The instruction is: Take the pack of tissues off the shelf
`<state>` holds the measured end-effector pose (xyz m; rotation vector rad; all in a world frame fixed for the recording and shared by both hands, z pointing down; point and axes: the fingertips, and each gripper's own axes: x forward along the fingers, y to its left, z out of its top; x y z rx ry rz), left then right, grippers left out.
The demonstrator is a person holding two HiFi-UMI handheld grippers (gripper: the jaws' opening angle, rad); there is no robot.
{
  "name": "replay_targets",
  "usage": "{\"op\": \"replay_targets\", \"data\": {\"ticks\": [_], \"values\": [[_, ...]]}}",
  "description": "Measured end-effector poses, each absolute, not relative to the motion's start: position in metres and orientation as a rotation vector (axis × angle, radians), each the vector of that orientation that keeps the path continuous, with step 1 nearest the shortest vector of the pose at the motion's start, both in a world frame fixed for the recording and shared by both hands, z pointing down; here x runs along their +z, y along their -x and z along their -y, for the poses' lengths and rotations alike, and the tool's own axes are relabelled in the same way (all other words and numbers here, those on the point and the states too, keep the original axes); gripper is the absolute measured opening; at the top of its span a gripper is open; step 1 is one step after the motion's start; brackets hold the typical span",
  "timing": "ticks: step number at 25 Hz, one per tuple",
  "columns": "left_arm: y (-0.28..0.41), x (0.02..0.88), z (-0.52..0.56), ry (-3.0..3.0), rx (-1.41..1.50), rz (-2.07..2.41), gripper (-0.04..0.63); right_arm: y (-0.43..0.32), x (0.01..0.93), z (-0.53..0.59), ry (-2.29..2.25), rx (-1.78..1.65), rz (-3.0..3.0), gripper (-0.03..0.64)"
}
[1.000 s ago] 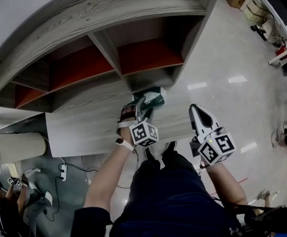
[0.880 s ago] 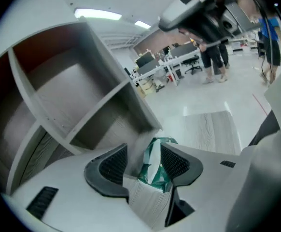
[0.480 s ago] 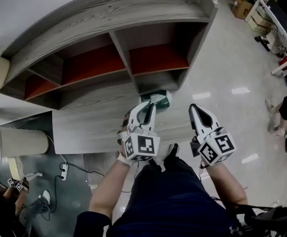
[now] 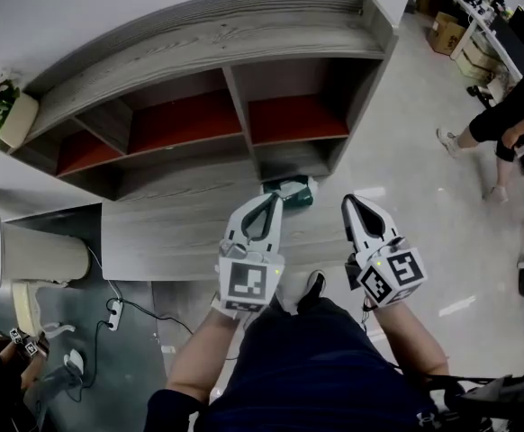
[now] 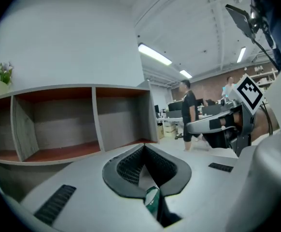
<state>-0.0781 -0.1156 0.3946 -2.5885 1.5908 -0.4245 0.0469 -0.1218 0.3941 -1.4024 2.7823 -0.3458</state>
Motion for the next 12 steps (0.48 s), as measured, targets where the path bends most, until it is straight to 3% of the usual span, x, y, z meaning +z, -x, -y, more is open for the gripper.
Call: {"op": "replay_targets", "data": {"ticks": [12], "values": [[0.09, 0.372, 0.118, 2.611, -0.284, -1.668, 0.017, -0.031, 0.372, 0.121, 1.377, -0.194, -2.809, 0.011]]}}
